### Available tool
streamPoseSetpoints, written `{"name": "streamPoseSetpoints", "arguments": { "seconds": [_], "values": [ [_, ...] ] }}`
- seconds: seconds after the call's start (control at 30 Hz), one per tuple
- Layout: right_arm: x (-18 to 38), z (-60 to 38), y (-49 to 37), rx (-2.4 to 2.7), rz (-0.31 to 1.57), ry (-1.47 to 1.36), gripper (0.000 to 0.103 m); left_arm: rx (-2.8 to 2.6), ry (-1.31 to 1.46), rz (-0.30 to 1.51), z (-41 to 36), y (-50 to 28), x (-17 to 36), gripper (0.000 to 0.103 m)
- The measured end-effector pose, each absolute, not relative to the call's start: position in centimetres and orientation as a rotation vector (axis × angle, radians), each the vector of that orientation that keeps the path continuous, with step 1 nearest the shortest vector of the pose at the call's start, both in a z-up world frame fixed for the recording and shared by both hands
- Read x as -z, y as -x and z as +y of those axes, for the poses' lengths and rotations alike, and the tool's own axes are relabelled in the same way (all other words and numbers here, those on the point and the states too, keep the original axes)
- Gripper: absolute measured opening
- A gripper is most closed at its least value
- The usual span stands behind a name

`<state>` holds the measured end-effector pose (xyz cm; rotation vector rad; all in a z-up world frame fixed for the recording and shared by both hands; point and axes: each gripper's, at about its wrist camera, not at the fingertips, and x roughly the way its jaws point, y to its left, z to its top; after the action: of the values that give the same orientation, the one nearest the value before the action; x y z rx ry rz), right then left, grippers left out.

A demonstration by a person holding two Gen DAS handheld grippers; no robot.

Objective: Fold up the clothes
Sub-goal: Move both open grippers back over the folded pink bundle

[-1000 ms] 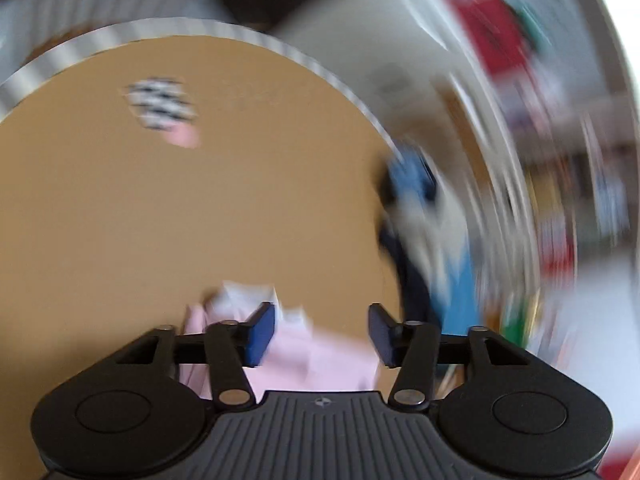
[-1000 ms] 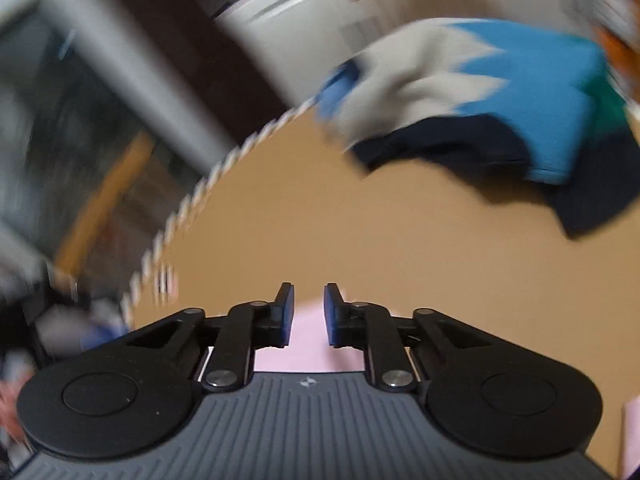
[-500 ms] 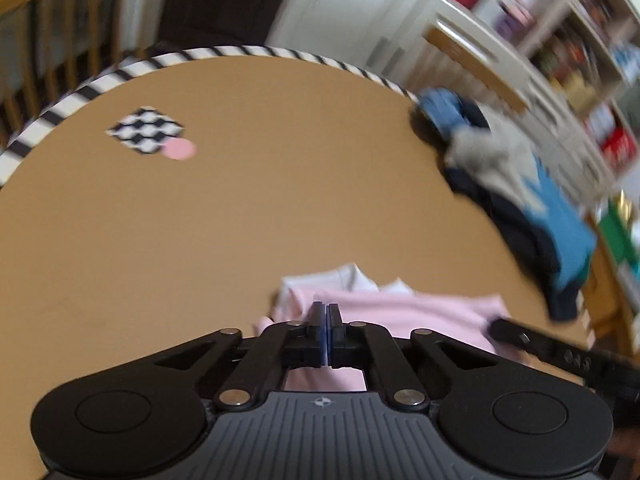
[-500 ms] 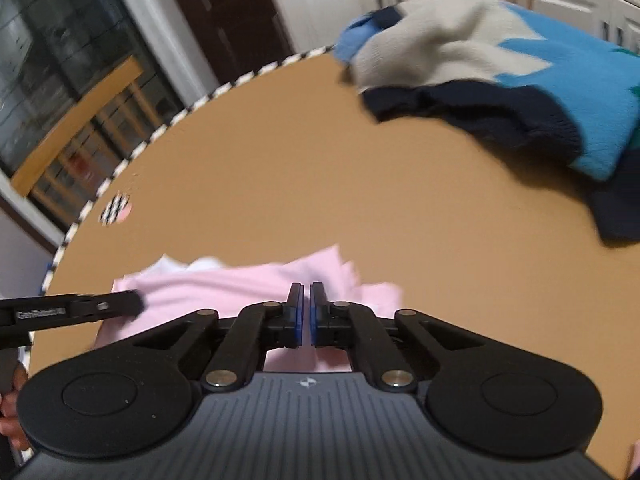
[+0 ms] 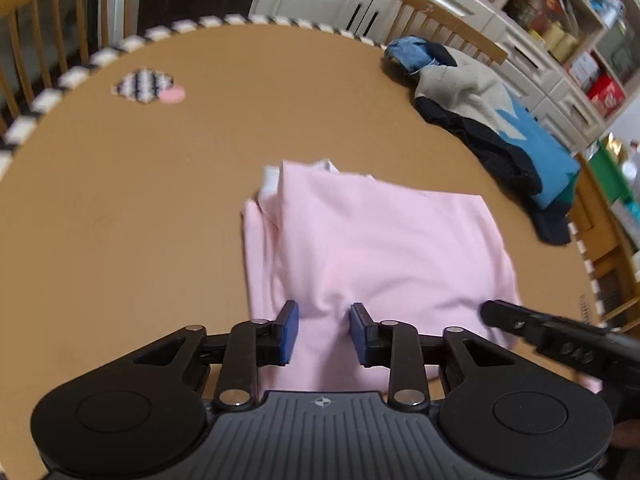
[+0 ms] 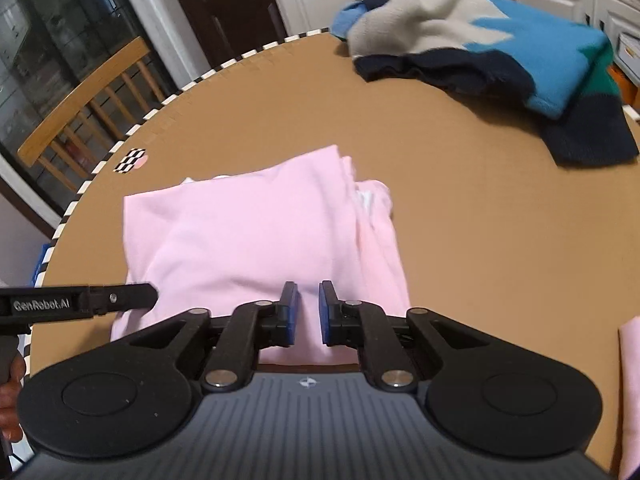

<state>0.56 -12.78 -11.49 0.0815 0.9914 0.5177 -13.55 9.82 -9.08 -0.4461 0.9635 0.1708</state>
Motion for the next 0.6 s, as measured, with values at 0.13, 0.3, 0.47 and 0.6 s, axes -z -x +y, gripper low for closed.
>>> {"name": "streamPoseSetpoints", "arguments": {
  "seconds": [0.13,0.3,0.47,0.6],
  "values": [
    [11.4,-13.5,-0.7,-0.473,0.985,-0.058,0.016,-0.274,0.473,0.979,11.4,14.4,8.9,0.034],
    [11.0,-15.8,-0.3,-0.378,0.981,-0.106,0.026,-0.357,0.496,0.994,14.1,16.3,8.6,0.032],
    [9.6,-17.6,1.7,-0.385,0.916,-0.157,0.034,-0.399,0.487,1.015,14.7,16.8,7.4,0.038],
    [9.1,-18.6,2.7,-0.405,0.931,-0.170,0.034,-0.399,0.469,1.015,13.8,17.4,6.1,0.045]
  ]
}}
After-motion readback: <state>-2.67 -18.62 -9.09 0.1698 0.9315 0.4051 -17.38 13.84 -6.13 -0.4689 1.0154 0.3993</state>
